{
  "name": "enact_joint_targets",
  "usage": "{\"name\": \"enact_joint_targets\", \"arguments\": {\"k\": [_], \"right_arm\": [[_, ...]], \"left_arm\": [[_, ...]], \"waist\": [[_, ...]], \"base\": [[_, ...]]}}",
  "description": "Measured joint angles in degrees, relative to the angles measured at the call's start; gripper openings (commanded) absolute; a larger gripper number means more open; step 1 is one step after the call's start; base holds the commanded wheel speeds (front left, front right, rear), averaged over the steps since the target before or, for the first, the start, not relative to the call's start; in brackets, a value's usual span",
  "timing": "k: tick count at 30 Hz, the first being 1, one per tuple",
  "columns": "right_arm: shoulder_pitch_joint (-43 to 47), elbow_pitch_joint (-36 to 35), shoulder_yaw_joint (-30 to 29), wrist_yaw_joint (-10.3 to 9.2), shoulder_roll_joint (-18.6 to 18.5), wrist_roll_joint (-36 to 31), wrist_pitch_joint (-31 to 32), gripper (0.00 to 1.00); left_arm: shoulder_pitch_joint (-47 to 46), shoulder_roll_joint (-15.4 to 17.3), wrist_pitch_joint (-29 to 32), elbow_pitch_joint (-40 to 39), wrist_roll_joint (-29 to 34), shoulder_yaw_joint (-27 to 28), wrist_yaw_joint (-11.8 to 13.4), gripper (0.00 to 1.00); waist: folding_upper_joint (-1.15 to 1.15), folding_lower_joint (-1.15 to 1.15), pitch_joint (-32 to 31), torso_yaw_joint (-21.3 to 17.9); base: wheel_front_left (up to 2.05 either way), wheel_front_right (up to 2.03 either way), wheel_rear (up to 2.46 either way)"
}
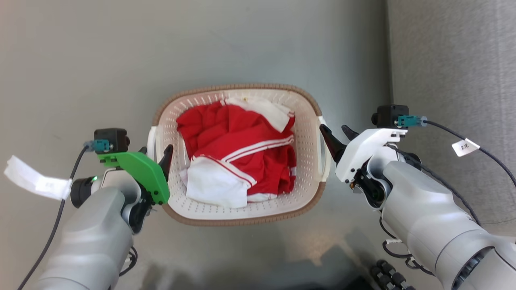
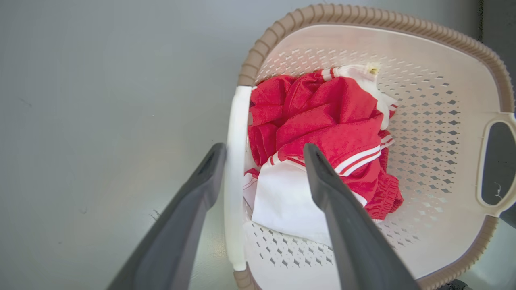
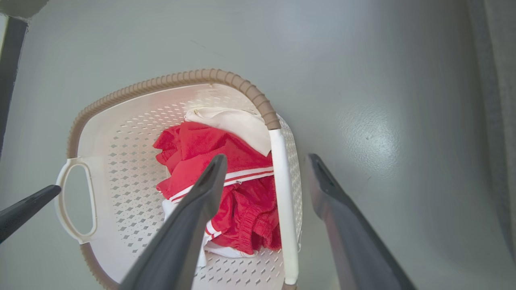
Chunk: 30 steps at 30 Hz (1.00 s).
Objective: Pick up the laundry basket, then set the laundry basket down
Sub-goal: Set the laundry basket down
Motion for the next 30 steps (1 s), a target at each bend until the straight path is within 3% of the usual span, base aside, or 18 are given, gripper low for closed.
{"name": "enact_joint_targets", "arguments": {"k": [12, 25, 30], "right_arm": [[1.33, 0.29, 0.87, 0.04, 0.0, -0.8, -2.89, 1.0], [2.7, -0.9, 0.78, 0.52, -0.74, -3.9, -4.05, 1.0], [2.78, -5.06, -4.59, 0.52, -3.99, -5.06, -4.05, 1.0]], "left_arm": [[3.56, 1.41, -5.81, -3.68, -0.45, -0.54, 0.0, 1.0], [7.84, 2.46, -8.26, -7.56, -0.62, -1.22, 0.01, 1.0], [8.45, 2.55, -8.55, -10.2, -0.62, -0.44, 0.0, 1.0]], "waist": [[0.0, 0.0, -9.4, -0.14], [0.0, 0.0, -20.03, -0.77], [0.0, 0.0, -24.97, -0.68]], "base": [[0.0, 0.0, 0.0], [0.0, 0.0, 0.0], [0.0, 0.0, 0.0]]}}
